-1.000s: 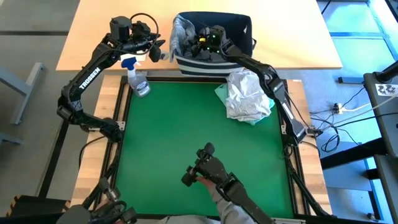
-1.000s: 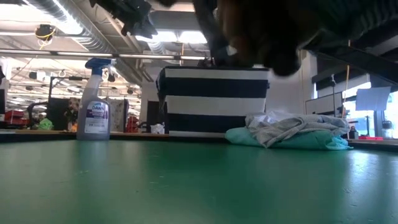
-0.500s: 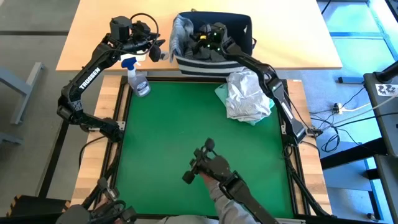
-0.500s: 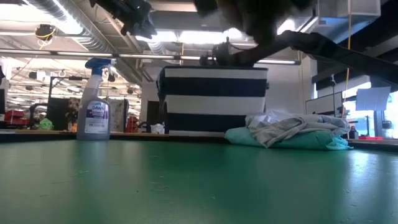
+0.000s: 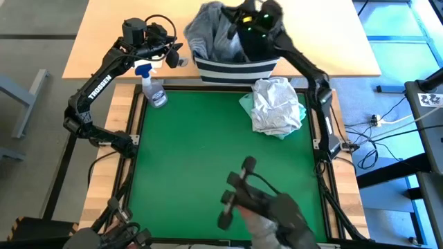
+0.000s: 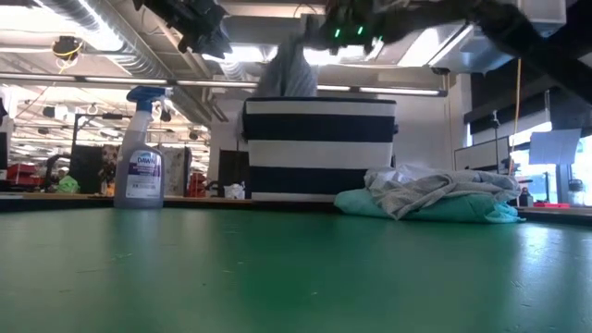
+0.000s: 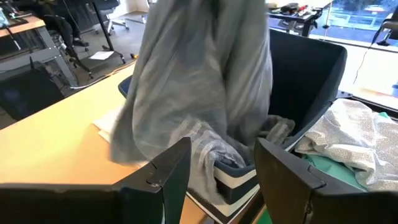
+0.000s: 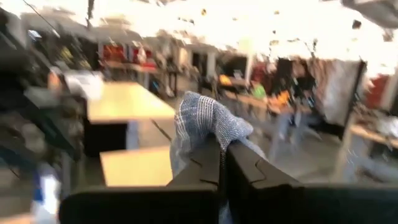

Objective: Fold laundry
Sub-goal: Remove the blue polo shirt from the blue laundry bin

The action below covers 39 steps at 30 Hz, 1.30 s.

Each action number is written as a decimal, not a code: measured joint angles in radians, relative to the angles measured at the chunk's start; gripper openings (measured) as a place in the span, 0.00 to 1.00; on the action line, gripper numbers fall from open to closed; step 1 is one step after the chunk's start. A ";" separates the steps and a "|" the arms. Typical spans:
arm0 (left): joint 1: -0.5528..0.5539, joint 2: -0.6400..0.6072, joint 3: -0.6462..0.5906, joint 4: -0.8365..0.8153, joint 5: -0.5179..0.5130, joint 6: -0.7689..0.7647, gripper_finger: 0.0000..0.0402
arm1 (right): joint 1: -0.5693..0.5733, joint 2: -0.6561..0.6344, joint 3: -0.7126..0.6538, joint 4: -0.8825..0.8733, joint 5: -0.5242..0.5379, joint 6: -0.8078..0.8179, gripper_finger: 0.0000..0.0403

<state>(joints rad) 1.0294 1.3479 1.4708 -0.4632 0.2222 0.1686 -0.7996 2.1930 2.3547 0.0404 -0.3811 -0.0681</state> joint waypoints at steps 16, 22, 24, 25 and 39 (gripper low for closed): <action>-0.016 0.000 0.000 0.065 0.006 -0.002 0.42 | 0.127 -0.433 0.002 0.199 -0.335 0.151 0.01; -0.078 -0.003 0.037 0.075 0.004 -0.001 0.42 | 0.245 -0.568 0.002 0.221 -0.517 0.203 0.01; -0.117 -0.004 0.070 0.069 -0.004 -0.001 0.42 | 0.284 -0.606 0.002 0.218 -0.569 0.238 0.01; -0.140 -0.004 0.089 0.058 -0.015 -0.001 0.42 | 0.302 -0.624 0.002 0.214 -0.591 0.256 0.01; -0.540 -0.006 0.297 -0.023 -0.235 -0.213 0.42 | 0.460 -0.762 0.003 -0.021 -0.633 0.346 0.02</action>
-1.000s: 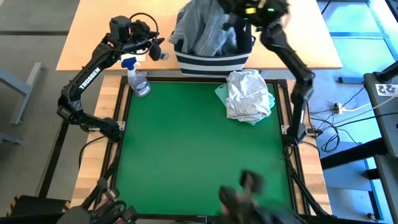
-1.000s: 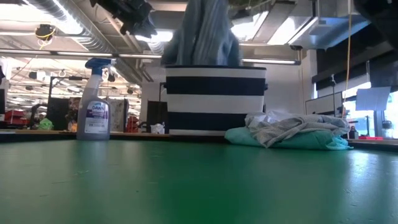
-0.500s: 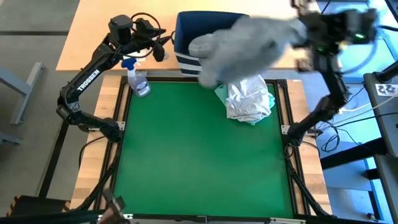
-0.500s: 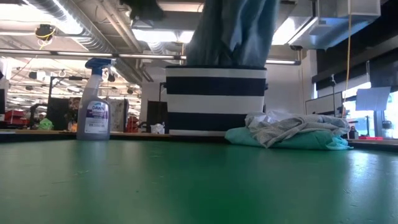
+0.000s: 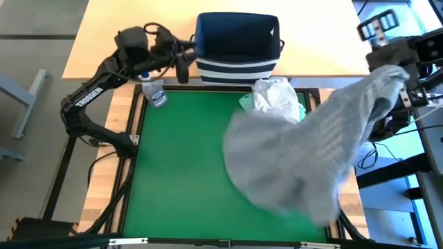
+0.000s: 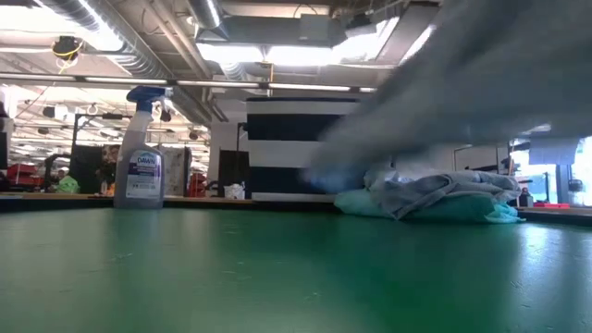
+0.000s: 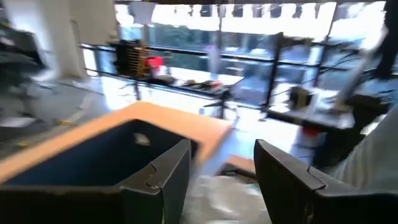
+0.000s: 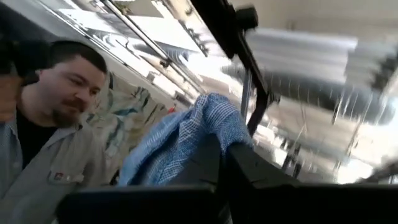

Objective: Fold laundry
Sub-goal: Remove the blue polo shirt from the blue laundry bin

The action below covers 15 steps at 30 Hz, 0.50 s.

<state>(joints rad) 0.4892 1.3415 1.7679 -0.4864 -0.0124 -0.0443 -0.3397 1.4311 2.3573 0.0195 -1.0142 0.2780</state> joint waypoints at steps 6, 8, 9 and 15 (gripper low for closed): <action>-0.203 -0.005 0.000 -0.136 -0.214 -0.077 0.42 | 0.000 0.018 0.000 -0.351 0.148 -0.117 0.01; -0.273 -0.008 0.000 -0.232 -0.360 -0.092 0.42 | 0.000 0.035 -0.001 -0.492 0.247 -0.176 0.01; -0.305 -0.011 0.000 -0.282 -0.436 -0.108 0.42 | 0.000 0.048 -0.002 -0.567 0.299 -0.216 0.01; -0.454 -0.048 0.000 -0.598 -0.671 -0.271 0.42 | 0.000 0.147 -0.020 -0.803 0.538 -0.340 0.01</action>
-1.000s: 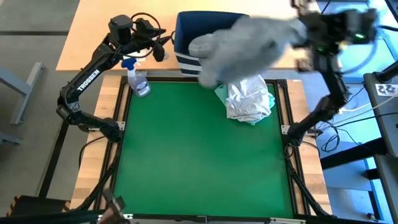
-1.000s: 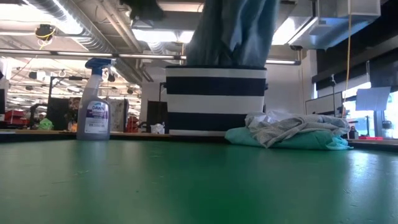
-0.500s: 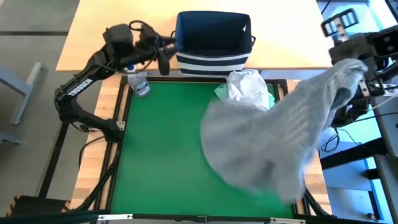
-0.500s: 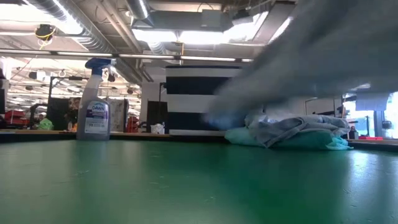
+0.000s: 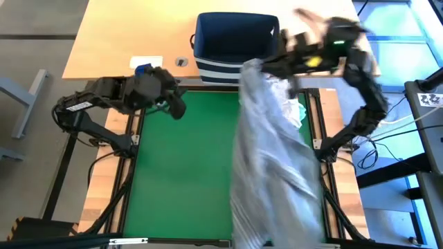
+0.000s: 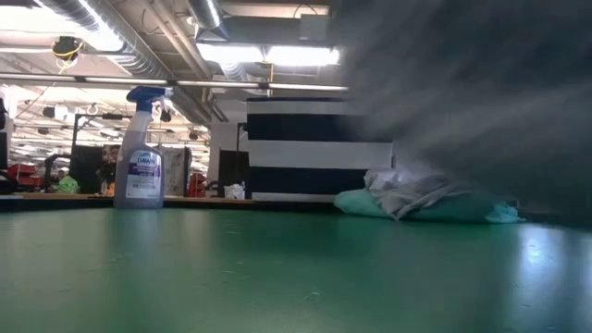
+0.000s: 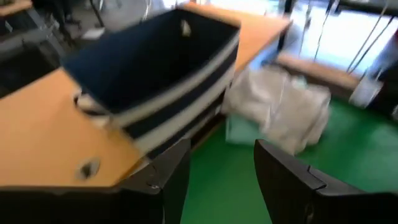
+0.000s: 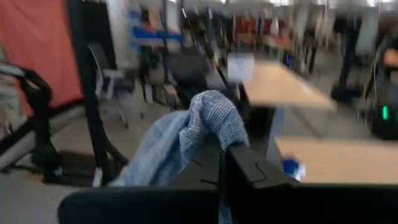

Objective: Fold laundry
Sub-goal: Remove the blue polo shirt from the blue laundry bin, then fold the blue polo shirt

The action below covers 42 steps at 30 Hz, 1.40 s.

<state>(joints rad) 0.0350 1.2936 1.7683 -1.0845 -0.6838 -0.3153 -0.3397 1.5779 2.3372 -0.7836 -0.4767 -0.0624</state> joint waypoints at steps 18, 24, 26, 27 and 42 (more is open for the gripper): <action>-0.284 -0.290 -0.335 -0.133 -0.025 -0.199 0.42 | 0.245 0.369 -0.197 0.022 0.442 0.003 0.02; -0.288 -0.327 -0.509 0.080 0.133 -0.215 0.42 | 0.378 0.376 -0.369 0.098 0.511 0.010 0.02; -0.288 -0.316 -0.554 0.147 0.173 -0.229 0.42 | 0.404 0.377 -0.412 0.105 0.501 0.039 0.02; -0.288 -0.308 -0.573 0.179 0.188 -0.232 0.42 | 0.410 0.377 -0.423 0.101 0.479 0.064 0.02; -0.246 -0.103 -0.621 0.370 0.227 -0.338 0.43 | 0.385 0.247 -0.303 -0.421 0.443 0.079 0.43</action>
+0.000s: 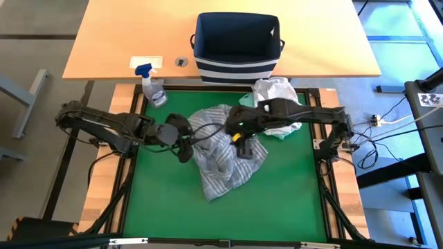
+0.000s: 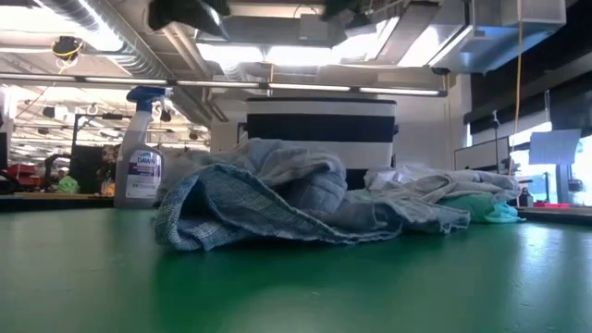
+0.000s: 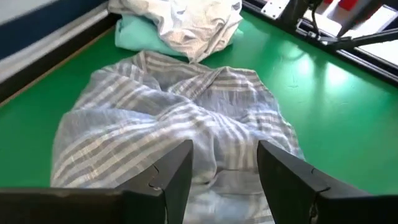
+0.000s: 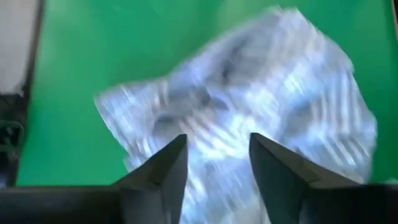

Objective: Fold laundry
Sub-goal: Fold the blue polo shirt

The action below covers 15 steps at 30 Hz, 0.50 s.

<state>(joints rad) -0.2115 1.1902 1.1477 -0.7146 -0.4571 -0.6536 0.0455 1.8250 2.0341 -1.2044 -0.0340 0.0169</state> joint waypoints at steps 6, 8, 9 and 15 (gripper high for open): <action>0.053 0.087 0.000 0.041 0.086 0.026 0.43 | -0.001 -0.113 -0.195 0.000 0.008 -0.027 0.50; 0.069 0.120 0.000 0.037 0.110 0.044 0.43 | -0.006 -0.166 -0.307 0.045 0.011 -0.029 0.51; 0.078 0.135 0.000 0.029 0.124 0.058 0.43 | -0.010 -0.194 -0.366 0.081 0.019 -0.027 0.51; 0.095 0.231 0.000 -0.064 0.270 0.137 0.43 | -0.021 -0.319 -0.701 0.301 0.024 0.088 0.49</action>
<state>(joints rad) -0.1162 1.4214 1.1477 -0.7785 -0.1870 -0.5164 0.0242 1.5063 1.3332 -0.9033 -0.0104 0.1049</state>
